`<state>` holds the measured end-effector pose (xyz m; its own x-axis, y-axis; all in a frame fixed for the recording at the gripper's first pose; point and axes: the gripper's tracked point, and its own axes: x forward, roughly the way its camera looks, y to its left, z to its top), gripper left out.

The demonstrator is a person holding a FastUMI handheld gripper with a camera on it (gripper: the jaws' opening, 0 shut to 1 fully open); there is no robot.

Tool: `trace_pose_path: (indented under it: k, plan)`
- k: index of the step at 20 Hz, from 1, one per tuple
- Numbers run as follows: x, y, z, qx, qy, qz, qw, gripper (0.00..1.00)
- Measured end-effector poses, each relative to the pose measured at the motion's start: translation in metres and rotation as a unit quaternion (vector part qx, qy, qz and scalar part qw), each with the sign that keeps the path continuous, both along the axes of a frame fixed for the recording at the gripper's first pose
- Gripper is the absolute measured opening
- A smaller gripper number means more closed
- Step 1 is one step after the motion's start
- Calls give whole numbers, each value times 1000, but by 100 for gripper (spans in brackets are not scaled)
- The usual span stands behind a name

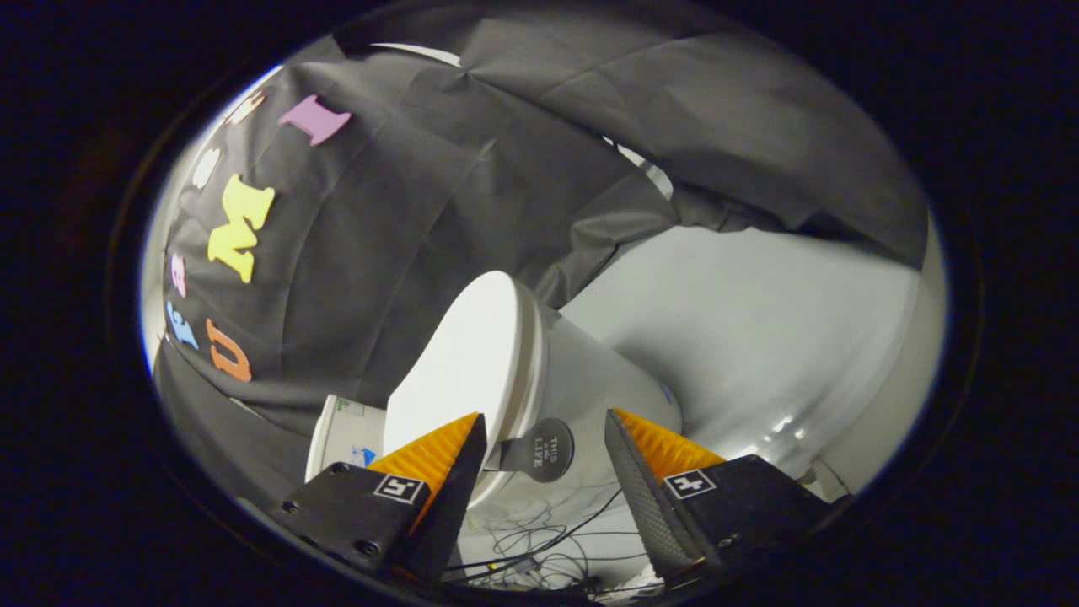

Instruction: Open the toilet lid.

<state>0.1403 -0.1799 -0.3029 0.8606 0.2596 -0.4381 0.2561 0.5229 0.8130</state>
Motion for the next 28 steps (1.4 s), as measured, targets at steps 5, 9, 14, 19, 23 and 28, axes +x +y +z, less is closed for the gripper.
trace_pose_path:
  k: [5, 9, 14, 19, 23, 28]
  plan:
    - [1, 18, -9, 24, 8, 28, 999, 66]
    - [4, 17, -9, 35, 2, 36, 999, 46]
    - [12, 17, -11, 92, -7, 28, 995, 29]
    - [12, 21, -6, 152, -19, 28, 988, 9]
    - [13, 21, -2, 123, -14, 28, 992, 5]
    - [11, 15, 10, 139, -6, 17, 990, 4]
